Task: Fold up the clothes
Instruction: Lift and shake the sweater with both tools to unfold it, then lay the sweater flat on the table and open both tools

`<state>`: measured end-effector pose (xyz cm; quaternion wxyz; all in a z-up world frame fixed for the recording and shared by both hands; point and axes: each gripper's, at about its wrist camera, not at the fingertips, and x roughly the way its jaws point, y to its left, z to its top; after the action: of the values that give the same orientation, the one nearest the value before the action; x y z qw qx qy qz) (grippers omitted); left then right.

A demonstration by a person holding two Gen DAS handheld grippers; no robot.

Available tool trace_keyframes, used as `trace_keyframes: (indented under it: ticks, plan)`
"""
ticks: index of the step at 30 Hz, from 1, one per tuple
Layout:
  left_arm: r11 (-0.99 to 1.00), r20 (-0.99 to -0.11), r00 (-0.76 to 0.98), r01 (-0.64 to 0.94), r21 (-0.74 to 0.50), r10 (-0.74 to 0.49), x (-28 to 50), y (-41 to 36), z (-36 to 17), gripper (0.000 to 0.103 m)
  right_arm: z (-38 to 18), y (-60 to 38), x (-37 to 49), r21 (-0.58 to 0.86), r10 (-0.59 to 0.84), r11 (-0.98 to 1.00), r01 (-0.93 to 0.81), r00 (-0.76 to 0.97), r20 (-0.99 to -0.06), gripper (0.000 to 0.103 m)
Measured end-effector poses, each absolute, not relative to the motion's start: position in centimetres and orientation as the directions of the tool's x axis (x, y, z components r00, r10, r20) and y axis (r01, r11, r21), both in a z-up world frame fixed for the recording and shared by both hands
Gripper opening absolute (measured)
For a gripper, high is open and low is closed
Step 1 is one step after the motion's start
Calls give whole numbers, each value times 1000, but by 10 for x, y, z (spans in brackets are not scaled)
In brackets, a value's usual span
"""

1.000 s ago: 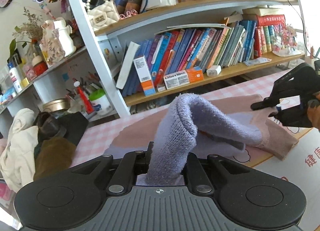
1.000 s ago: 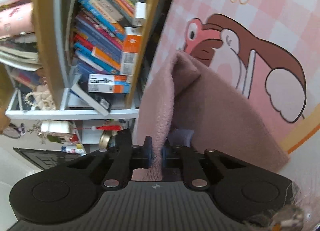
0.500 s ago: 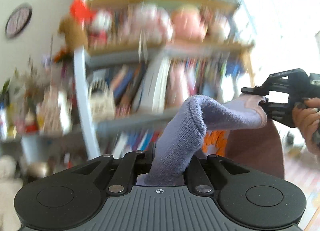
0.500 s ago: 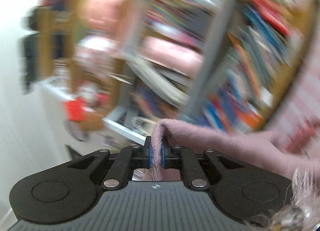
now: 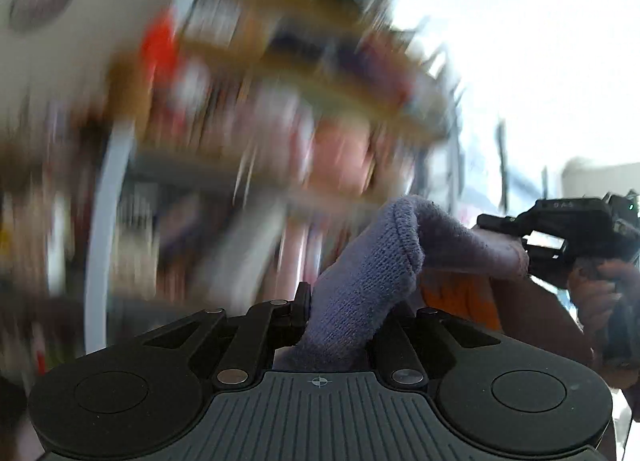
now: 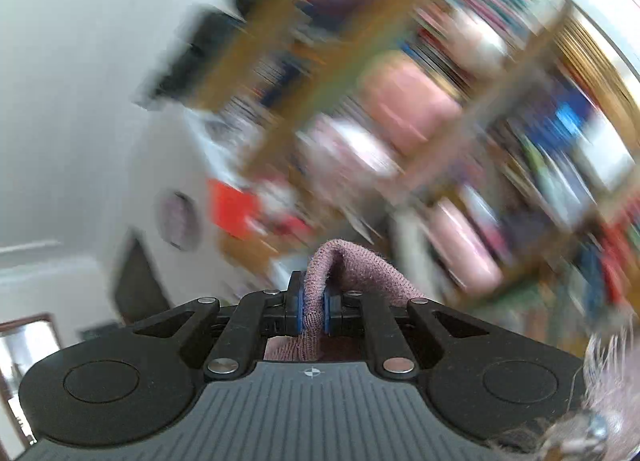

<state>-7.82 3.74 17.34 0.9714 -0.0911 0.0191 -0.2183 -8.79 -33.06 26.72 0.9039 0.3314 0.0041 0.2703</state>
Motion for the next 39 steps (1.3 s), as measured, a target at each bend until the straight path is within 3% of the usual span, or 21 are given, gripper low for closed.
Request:
trace_keyframes:
  ticks: [4, 6, 8, 11, 15, 16, 20, 21, 26, 39]
  plan:
    - [925, -372, 851, 304, -228, -371, 10, 24, 84, 12, 178, -329, 18, 698, 447, 696, -169, 863, -236, 8]
    - [951, -502, 807, 273, -147, -310, 42, 11, 41, 14, 124, -324, 68, 650, 400, 758, -49, 823, -404, 8]
    - [968, -573, 782, 232, -95, -243, 62, 1, 21, 15, 81, -316, 112, 599, 379, 801, -5, 779, -500, 8]
    - [986, -632, 759, 157, -56, -157, 83, -3, 3, 24, 53, -305, 153, 544, 369, 839, -23, 759, -537, 9]
    - [995, -652, 752, 89, -44, -96, 82, 4, -1, 58, 18, -298, 190, 458, 329, 889, -18, 722, -608, 11]
    - [996, -653, 752, 76, -46, -88, 77, 7, 0, 60, 10, -298, 193, 447, 319, 895, -7, 709, -628, 13]
    - [997, -649, 758, 36, -68, -72, 52, 18, 3, 63, -16, -305, 195, 451, 313, 892, 36, 672, -671, 40]
    - [996, -643, 762, 35, -80, -78, 46, 18, 4, 67, -17, -307, 191, 470, 331, 882, 29, 673, -662, 42]
    - [991, -640, 758, 71, -115, -128, 17, 6, 7, 69, -12, -302, 153, 454, 345, 891, -19, 677, -650, 56]
    - [954, -687, 664, 174, -243, -296, -28, -15, -19, 69, -37, -270, -16, 261, 253, 962, -79, 611, -750, 55]
